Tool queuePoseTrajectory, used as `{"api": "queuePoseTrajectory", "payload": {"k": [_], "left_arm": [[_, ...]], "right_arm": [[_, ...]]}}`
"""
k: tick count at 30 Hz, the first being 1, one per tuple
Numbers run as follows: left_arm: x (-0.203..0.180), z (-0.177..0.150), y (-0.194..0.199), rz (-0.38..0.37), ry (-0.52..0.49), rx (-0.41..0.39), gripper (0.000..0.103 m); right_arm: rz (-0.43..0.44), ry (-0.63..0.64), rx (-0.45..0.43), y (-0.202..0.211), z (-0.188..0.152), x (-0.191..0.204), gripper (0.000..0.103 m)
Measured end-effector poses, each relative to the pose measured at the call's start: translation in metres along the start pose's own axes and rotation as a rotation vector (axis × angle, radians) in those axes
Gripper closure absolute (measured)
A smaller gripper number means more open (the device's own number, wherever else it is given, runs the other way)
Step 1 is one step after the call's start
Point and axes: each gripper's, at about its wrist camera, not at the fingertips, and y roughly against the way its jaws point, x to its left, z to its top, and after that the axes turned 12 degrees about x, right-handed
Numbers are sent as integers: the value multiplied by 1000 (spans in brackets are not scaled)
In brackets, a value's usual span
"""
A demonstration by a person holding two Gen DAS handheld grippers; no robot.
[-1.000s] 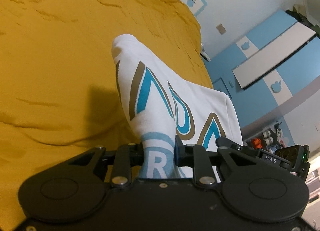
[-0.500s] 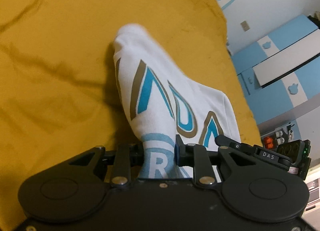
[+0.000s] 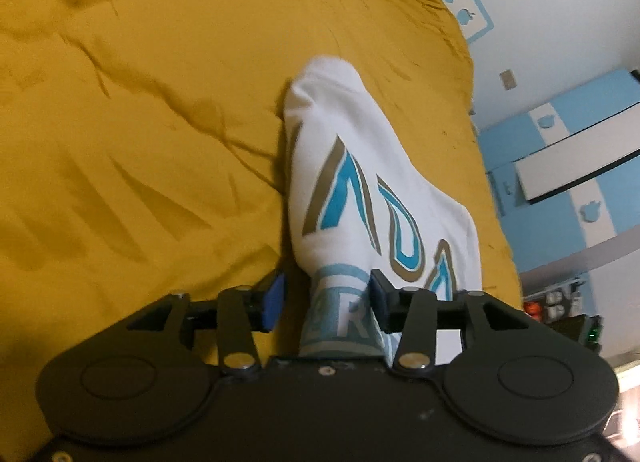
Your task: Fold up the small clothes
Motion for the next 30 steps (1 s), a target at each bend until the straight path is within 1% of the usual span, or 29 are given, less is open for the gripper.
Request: {"api": "queuePoseTrajectory", "payload": {"k": [1, 3, 5, 7, 9, 11, 13, 17, 20, 21, 22, 23, 25, 27, 30], "left_arm": [[-4, 1, 9, 23, -7, -19, 57], [-17, 5, 27, 50, -43, -73, 56], [-30, 12, 40, 44, -73, -109, 53], [-44, 19, 46, 47, -104, -144, 51], [-59, 27, 44, 51, -142, -177, 49], [-71, 36, 33, 57, -173, -203, 49], [-78, 46, 17, 74, -182, -222, 49], [-76, 61, -15, 105, -157, -211, 49], [-65, 72, -38, 168, -137, -201, 49], [-61, 76, -45, 185, -129, -197, 49], [-56, 80, -50, 194, -119, -194, 49], [-51, 83, -56, 201, -109, -185, 49], [-42, 89, -65, 222, -86, -168, 49], [-35, 91, -69, 218, -67, -156, 49], [-39, 92, -69, 227, -78, -149, 49]], "right_arm": [[-26, 10, -3, 5, 0, 1, 53], [-75, 27, -24, 17, 4, 10, 52], [-127, 68, -84, 31, 8, 24, 52], [-135, 121, -131, 41, 14, 38, 54], [-133, 166, -160, 43, 24, 55, 59], [-148, 193, -171, 36, 34, 66, 63], [-175, 215, -170, 24, 44, 73, 68], [-220, 220, -149, -7, 57, 71, 72], [-267, 207, -129, -24, 63, 60, 74], [-278, 197, -125, -29, 65, 57, 76], [-284, 188, -118, -33, 68, 52, 80], [-291, 176, -114, -36, 70, 47, 81], [-294, 157, -109, -39, 72, 39, 89], [-287, 135, -104, -43, 75, 34, 91], [-280, 132, -97, -44, 73, 33, 91]]}}
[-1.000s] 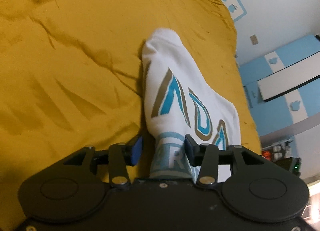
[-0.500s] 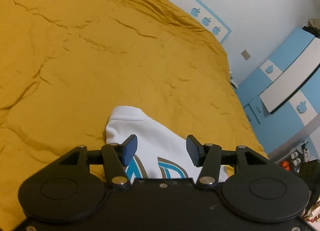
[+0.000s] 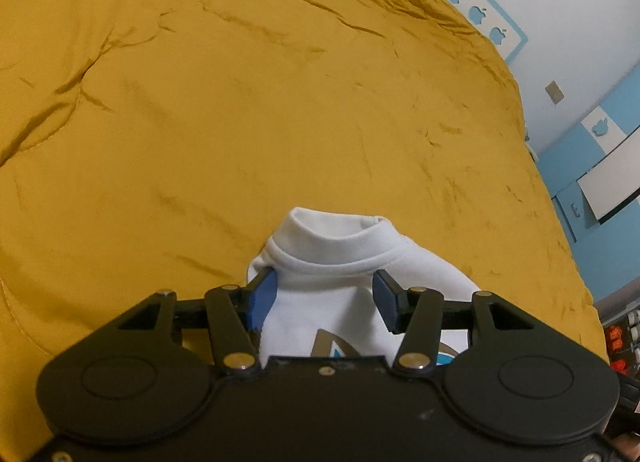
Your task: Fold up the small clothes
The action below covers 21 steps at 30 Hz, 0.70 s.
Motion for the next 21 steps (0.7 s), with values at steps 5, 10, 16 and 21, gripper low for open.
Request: {"api": "queuePoseTrajectory", "payload": {"k": [5, 10, 16, 21], "left_arm": [[-9, 2, 24, -14, -1, -15, 47], [-31, -34, 77, -28, -94, -73, 40], [-36, -108, 126, -45, -114, -76, 39], [-31, -153, 136, -70, -100, -48, 35]], "right_arm": [[-9, 24, -13, 18, 1, 17, 85], [37, 71, -57, 68, -20, 33, 83], [81, 103, -42, 110, -79, 45, 83], [75, 116, -13, 124, -121, 48, 83]]}}
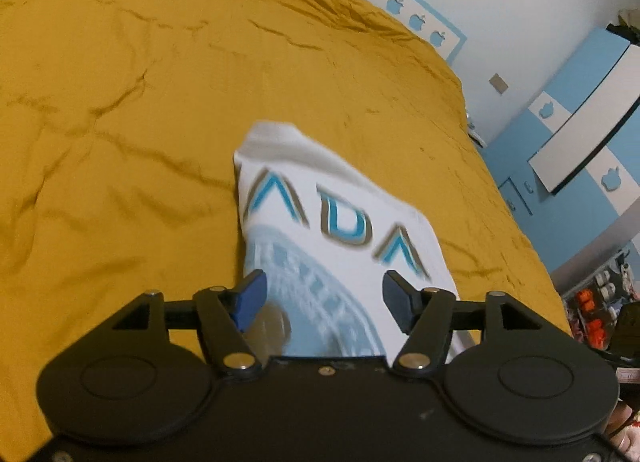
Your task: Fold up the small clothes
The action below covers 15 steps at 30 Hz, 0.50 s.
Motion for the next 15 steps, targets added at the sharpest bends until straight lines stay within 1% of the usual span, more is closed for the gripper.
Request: {"api": "queuePoseTrajectory", "payload": {"k": [2, 4, 5, 6, 7, 8, 9, 11, 12, 15], "left_arm": [[0, -10, -5, 6, 0, 24, 35], [4, -19, -13, 34, 17, 42, 35], [7, -23, -17, 45, 18, 51, 33], [10, -25, -23, 59, 20, 67, 32], [15, -27, -31, 68, 42, 103, 32], [22, -30, -38, 54, 65, 129, 31], [28, -37, -41, 46, 79, 123, 29], [28, -42, -44, 51, 53, 105, 28], [25, -43, -44, 59, 37, 100, 29], [22, -43, -38, 61, 34, 89, 31]], "right_arm": [[-6, -12, 14, 0, -8, -1, 83], [-12, -46, 27, -3, -14, -5, 83], [-21, -59, 31, -3, -18, -9, 83], [-26, -68, 38, -5, -21, -13, 83], [-27, -78, 45, -7, -25, -16, 84], [-28, -92, 52, -9, -28, -19, 84], [-23, -101, 56, -10, -31, -22, 84], [-24, -113, 63, -15, -37, -26, 86], [-23, -118, 64, -15, -40, -27, 86], [-9, -148, 49, -12, -43, -26, 85]]}}
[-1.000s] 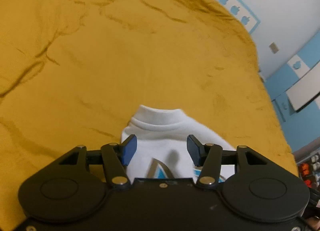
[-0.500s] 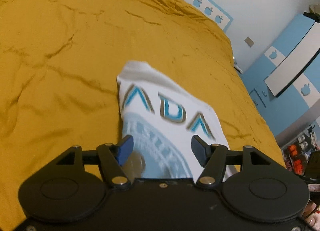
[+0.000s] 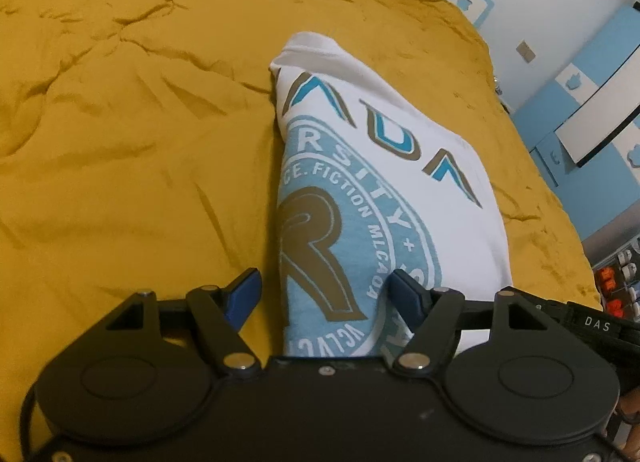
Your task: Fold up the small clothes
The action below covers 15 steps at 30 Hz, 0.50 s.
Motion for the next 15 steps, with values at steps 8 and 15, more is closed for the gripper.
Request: {"api": "queuePoseTrajectory", "payload": {"k": [8, 15], "left_arm": [[3, -20, 32, -26, 36, -2, 31], [1, -40, 34, -7, -26, -9, 61]], "right_arm": [[-68, 10, -133, 48, -23, 7, 54], [-79, -40, -96, 49, -36, -7, 55]]}}
